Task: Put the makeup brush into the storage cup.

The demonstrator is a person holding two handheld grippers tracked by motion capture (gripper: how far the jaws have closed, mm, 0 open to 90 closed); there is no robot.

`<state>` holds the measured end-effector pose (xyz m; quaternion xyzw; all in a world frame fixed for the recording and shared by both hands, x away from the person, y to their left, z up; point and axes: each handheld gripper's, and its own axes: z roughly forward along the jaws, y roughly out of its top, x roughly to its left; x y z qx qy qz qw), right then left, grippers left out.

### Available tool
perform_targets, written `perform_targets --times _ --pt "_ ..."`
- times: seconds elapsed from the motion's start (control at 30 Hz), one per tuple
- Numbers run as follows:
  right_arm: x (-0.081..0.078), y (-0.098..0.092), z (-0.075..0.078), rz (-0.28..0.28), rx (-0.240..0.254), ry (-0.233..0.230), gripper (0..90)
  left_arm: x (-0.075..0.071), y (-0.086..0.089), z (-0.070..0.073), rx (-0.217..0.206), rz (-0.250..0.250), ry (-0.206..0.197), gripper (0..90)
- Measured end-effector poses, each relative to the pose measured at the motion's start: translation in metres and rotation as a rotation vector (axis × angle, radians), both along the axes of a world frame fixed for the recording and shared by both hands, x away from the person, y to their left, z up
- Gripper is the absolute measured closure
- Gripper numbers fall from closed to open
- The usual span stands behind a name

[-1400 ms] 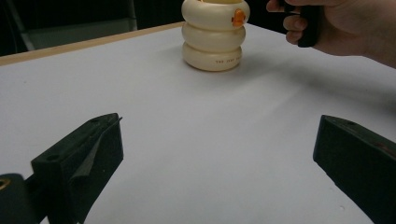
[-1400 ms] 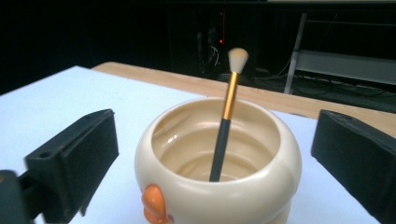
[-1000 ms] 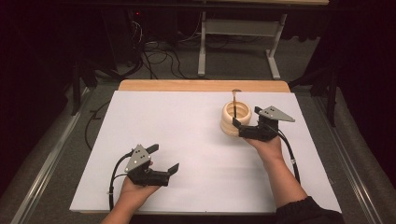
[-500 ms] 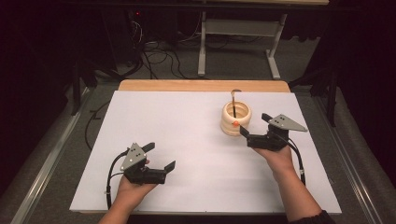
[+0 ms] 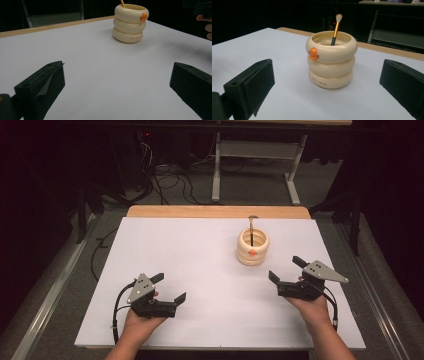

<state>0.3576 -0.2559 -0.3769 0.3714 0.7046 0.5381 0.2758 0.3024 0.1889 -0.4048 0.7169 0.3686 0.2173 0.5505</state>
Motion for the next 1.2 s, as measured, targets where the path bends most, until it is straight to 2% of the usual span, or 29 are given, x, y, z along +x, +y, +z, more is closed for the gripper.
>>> perform_targets --times 0.33,0.4,0.5,0.57,0.67,1.2 --pt "-0.033 -0.015 -0.011 -0.001 -0.031 -0.003 1.1 -0.004 0.004 0.001 -0.009 0.007 0.003 0.4" --pt "-0.036 -0.018 -0.01 -0.009 -0.014 -0.004 1.1 -0.003 0.003 0.0 -0.006 0.004 0.005 0.4" --pt "-0.036 -0.021 -0.009 -0.018 -0.003 -0.014 1.1 -0.002 0.001 0.0 -0.009 0.0 0.006 0.4" --pt "-0.036 -0.021 -0.01 -0.02 0.006 -0.002 1.1 -0.002 -0.001 -0.001 -0.004 -0.007 0.006 0.4" --pt "-0.036 -0.02 -0.011 -0.019 0.004 0.002 1.2 -0.003 -0.004 0.0 0.008 -0.012 -0.001 0.4" --pt "-0.035 -0.02 -0.012 -0.018 0.004 0.002 1.2 -0.002 -0.003 -0.001 -0.001 -0.014 0.004 0.2"
